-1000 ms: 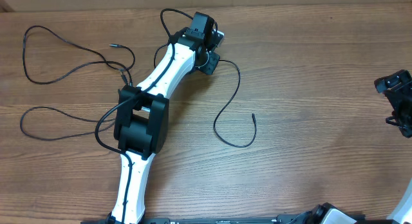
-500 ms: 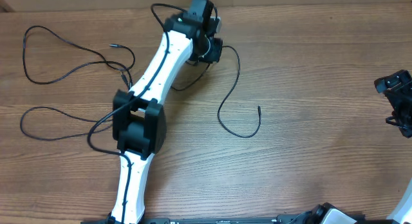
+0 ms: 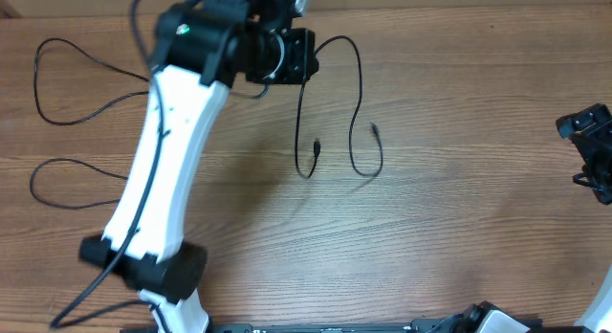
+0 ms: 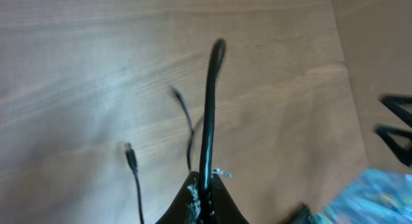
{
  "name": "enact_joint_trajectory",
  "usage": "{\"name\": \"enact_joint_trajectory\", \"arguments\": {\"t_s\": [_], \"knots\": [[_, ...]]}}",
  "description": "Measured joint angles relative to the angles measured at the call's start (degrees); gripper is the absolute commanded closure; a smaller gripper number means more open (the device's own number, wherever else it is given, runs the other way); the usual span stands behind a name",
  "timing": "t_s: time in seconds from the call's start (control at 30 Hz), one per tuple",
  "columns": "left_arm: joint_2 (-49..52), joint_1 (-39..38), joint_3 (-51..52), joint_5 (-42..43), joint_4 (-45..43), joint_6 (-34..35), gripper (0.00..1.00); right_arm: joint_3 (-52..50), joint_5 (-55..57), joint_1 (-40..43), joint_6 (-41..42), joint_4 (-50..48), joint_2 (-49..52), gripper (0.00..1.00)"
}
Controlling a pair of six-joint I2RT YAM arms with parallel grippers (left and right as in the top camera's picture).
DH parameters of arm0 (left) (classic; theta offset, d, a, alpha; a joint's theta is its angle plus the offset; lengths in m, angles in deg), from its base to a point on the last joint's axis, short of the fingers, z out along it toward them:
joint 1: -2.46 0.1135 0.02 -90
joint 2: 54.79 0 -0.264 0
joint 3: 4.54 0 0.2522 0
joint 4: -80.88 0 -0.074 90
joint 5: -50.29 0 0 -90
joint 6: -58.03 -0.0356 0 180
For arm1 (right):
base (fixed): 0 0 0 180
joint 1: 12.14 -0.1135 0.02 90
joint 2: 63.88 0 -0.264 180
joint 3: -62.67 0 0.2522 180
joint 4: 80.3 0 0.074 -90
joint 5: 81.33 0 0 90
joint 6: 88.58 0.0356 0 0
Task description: Untangle cables
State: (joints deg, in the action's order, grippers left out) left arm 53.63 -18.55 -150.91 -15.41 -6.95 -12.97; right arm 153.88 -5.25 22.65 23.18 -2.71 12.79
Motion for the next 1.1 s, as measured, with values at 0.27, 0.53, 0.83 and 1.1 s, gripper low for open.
{"name": "enact_joint_trajectory", "arguments": {"t_s": [0.27, 0.53, 0.83, 1.1], "knots": [[-2.95, -0.76, -0.39, 0.17, 10.4, 0.81, 0.96, 0.0, 0.0, 0.0, 0.02, 0.0, 0.0, 0.0], [-2.91, -2.14, -0.39, 2.78, 12.76, -0.37, 0.96, 0.0, 0.0, 0.0, 0.0, 0.02, 0.0, 0.0], [-2.91, -7.54, -0.39, 7.17, 8.07, -4.02, 0.96, 0.0, -2.38, 0.0, 7.65, -5.99, 0.0, 0.0], [-2.91, -7.78, -0.39, 8.31, 7.13, -4.42, 0.96, 0.0, -12.17, 0.02, 14.08, -0.44, 0.0, 0.0]]}}
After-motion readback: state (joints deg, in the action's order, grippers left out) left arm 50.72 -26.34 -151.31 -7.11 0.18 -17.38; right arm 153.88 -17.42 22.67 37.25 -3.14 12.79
